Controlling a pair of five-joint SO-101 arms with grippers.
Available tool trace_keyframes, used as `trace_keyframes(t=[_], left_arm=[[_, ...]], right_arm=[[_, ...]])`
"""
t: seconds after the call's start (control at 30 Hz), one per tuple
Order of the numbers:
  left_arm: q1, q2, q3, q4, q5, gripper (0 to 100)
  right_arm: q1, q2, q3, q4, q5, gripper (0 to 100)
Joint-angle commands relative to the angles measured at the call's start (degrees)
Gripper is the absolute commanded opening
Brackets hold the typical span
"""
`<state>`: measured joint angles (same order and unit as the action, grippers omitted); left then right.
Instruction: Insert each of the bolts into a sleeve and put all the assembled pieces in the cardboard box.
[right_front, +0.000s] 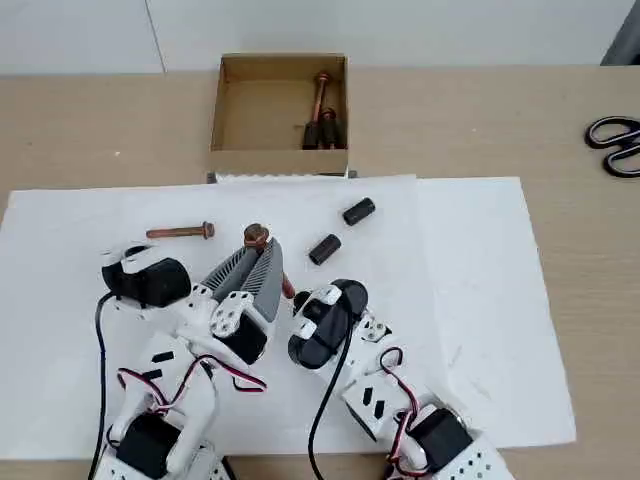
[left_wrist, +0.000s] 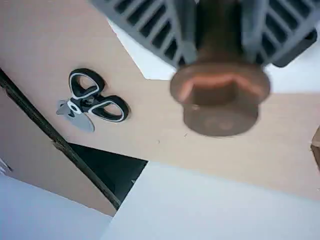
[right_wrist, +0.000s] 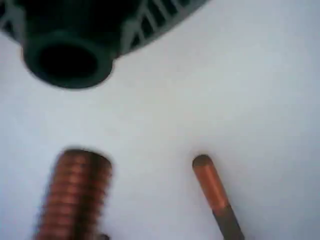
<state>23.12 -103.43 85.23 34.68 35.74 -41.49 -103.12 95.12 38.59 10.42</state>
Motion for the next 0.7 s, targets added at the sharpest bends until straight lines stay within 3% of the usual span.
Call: trace_keyframes(t=[0.0,0.67], left_arm=[[0.2,-1.0,0.2,-1.8,0.0,1],[0.3,-1.0,3.0,-1.9,0.1,1]], right_arm=[[-1.0,-0.5,-3.8,-1.8,0.5,0.2],[-1.1,-0.5,-4.3,-4.5,0.6,0.2]])
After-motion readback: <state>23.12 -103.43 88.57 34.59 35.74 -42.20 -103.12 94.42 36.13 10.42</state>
